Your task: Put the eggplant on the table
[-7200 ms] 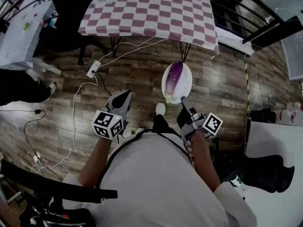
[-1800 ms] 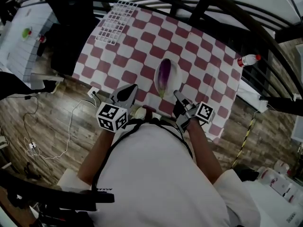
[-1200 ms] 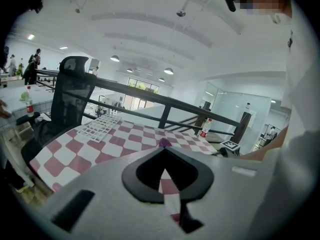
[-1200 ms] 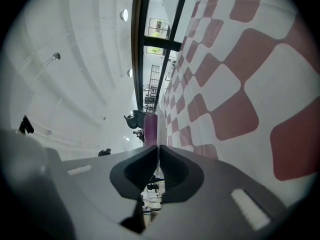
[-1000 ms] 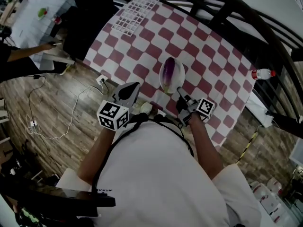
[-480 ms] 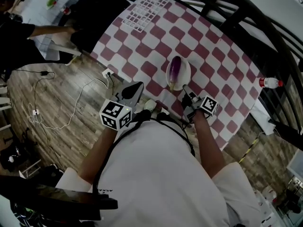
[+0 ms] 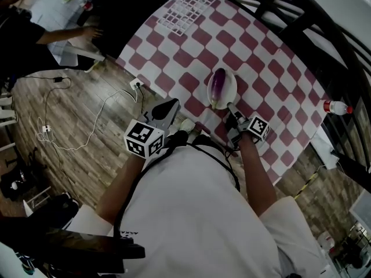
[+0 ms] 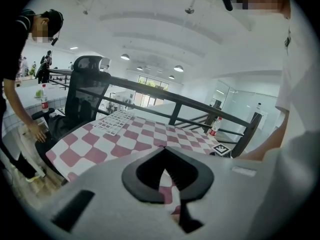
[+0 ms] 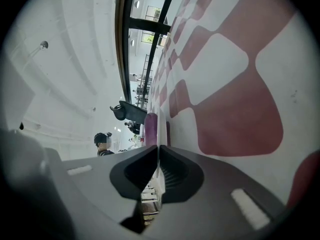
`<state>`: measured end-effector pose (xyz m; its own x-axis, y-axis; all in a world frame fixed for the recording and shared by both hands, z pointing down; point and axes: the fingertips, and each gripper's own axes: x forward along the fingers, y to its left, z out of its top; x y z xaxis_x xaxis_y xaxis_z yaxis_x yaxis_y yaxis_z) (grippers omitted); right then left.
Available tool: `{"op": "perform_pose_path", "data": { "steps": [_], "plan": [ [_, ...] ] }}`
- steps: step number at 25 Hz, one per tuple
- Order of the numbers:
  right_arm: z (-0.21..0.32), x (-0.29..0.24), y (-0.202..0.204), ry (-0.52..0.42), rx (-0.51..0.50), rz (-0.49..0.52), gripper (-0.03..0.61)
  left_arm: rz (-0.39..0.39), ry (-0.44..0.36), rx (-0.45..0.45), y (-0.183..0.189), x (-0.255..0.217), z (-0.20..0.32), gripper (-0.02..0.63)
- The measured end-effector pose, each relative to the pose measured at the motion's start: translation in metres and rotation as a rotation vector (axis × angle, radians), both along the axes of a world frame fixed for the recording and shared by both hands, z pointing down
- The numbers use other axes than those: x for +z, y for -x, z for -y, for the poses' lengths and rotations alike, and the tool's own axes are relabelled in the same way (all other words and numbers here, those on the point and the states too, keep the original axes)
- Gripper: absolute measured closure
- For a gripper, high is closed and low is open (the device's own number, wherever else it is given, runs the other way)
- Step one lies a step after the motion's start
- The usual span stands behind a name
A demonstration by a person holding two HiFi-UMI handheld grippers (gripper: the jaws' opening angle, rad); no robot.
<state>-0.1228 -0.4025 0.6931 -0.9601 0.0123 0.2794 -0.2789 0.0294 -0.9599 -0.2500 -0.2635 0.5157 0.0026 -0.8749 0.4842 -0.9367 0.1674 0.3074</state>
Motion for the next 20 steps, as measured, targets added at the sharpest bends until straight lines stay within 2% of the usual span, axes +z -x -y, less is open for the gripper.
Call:
{"op": "perform_pose_path", "data": {
  "steps": [11,20],
  "plan": [
    [0.003,0.009,0.005,-0.012,-0.005,-0.032,0.557,-0.002,0.003,-0.008,0.01,0.004,-0.002,0.607],
    [0.0,0.017,0.004,0.002,0.004,-0.115,0.56,-0.005,-0.005,-0.006,0.014,0.004,-0.004,0.607]
  ]
}}
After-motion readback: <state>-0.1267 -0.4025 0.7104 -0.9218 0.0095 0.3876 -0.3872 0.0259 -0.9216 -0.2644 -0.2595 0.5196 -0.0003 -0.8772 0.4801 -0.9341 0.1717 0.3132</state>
